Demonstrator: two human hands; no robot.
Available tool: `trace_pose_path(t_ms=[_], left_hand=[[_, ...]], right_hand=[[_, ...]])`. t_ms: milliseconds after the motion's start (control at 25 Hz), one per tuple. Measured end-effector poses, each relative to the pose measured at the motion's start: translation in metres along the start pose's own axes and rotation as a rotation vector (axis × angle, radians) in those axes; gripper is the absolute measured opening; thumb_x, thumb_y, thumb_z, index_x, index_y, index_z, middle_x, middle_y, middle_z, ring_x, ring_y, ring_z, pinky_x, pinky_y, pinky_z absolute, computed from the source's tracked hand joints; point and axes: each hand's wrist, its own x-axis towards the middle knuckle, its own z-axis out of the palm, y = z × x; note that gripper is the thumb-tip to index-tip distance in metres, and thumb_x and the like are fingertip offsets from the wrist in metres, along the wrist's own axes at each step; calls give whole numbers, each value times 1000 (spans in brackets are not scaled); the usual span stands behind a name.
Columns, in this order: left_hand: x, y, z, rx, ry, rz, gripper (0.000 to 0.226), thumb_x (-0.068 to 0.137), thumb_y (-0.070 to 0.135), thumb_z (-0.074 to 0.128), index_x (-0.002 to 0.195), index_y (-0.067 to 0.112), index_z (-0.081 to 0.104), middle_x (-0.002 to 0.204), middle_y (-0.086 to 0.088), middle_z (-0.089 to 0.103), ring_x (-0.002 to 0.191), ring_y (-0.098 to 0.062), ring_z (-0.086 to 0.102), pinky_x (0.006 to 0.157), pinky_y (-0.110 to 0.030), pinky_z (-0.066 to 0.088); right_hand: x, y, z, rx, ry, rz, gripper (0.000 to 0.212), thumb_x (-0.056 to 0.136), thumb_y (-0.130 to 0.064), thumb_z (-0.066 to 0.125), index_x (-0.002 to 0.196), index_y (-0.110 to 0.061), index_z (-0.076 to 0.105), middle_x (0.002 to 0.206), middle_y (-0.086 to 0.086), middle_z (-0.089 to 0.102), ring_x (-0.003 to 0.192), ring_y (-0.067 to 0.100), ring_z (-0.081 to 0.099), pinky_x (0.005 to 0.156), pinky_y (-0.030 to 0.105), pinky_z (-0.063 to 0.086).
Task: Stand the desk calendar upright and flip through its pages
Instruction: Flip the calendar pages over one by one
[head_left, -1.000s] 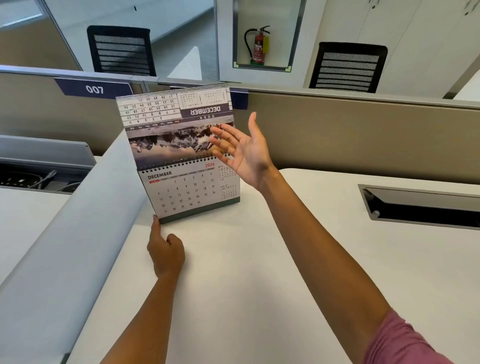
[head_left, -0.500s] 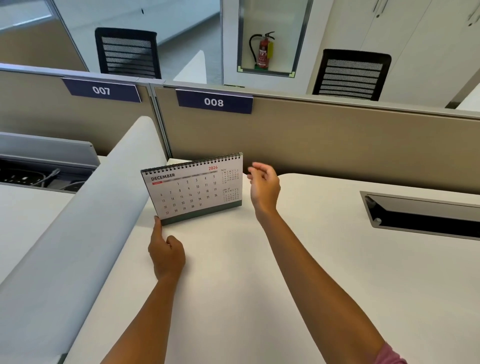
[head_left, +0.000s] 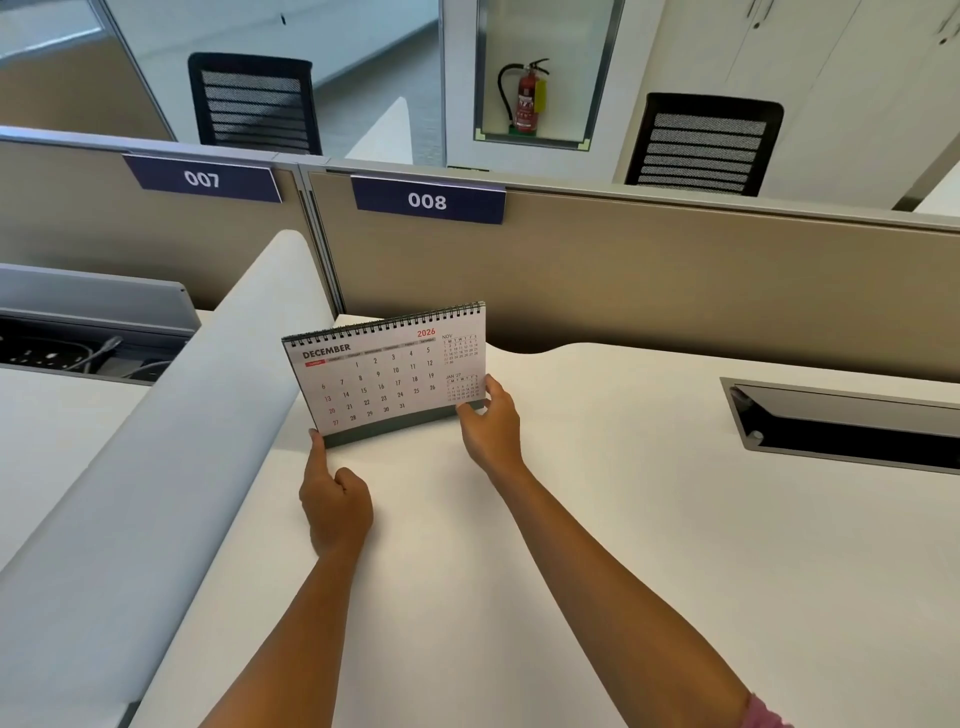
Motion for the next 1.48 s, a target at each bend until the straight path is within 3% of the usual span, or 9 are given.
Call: trace_pose_path(t_ms=[160, 280, 360, 560, 800, 1000, 1200, 1400, 1480], left_hand=[[-1, -1, 0, -5, -3, -6, 73, 78, 8, 30, 151, 12, 36, 151, -5, 46, 132, -25, 47, 100, -21, 34], [0, -1, 0, -15, -6, -7, 72, 80, 7, 30, 151, 13, 35, 151, -5, 45, 131, -26, 48, 101, -24, 37], [-1, -1, 0, -16, -6, -5, 73, 78, 9, 29, 151, 12, 35, 151, -5, 46, 131, -25, 49, 99, -21, 36], [-1, 0, 0, -19, -5, -13, 75, 76, 11, 29, 151, 13, 36, 149, -6, 47, 127, -25, 51, 93, -19, 36], [-1, 1, 0, -12, -9, -19, 76, 76, 12, 28, 152, 13, 33, 147, -8, 50, 122, -29, 55, 92, -23, 40], [0, 0, 0, -39, -8, -42, 68, 90, 1, 34, 154, 20, 28, 142, -6, 55, 116, -29, 58, 88, -26, 41], [-1, -1, -1, 10, -20, -61, 74, 85, -4, 32, 155, 19, 26, 146, -8, 51, 119, -28, 55, 85, -23, 38], [-1, 0, -1, 13, -32, -36, 74, 82, -3, 32, 154, 18, 31, 146, -8, 51, 107, -21, 58, 80, -24, 40], [-1, -1, -1, 4, -32, -40, 74, 83, -4, 33, 153, 19, 31, 146, -7, 52, 94, -13, 55, 78, -23, 39]], right_hand=[[-8, 2, -1, 48, 106, 4, 49, 89, -17, 68, 133, -17, 48, 136, 7, 53, 122, 24, 53, 98, 35, 51], [-12, 3, -8, 96, 252, -30, 32, 84, -21, 74, 113, -18, 60, 120, 3, 66, 103, 20, 65, 76, 16, 52], [-12, 3, -14, 88, 317, -40, 25, 82, -23, 77, 102, -16, 65, 108, 2, 72, 89, 16, 67, 69, 12, 51], [-12, 0, -18, 58, 347, -39, 21, 79, -20, 79, 95, -9, 73, 98, 7, 76, 75, 10, 67, 60, 4, 46], [-15, -2, -20, 33, 327, -69, 13, 83, -16, 75, 93, -9, 72, 97, 8, 76, 73, 9, 67, 59, 5, 47], [-21, -6, -26, 84, 337, -106, 14, 89, -11, 67, 101, -9, 73, 99, 5, 76, 83, 13, 70, 84, 32, 59], [-30, -16, -27, 67, 322, -155, 27, 89, -20, 68, 114, -10, 71, 126, 5, 67, 114, 18, 63, 95, 25, 48], [-34, -24, -27, 27, 223, -155, 38, 89, -24, 67, 125, -11, 65, 128, 1, 66, 114, 15, 62, 90, 17, 44], [-36, -24, -25, 10, 204, -161, 38, 90, -24, 66, 126, -12, 64, 126, 1, 66, 107, 11, 62, 81, 3, 41]])
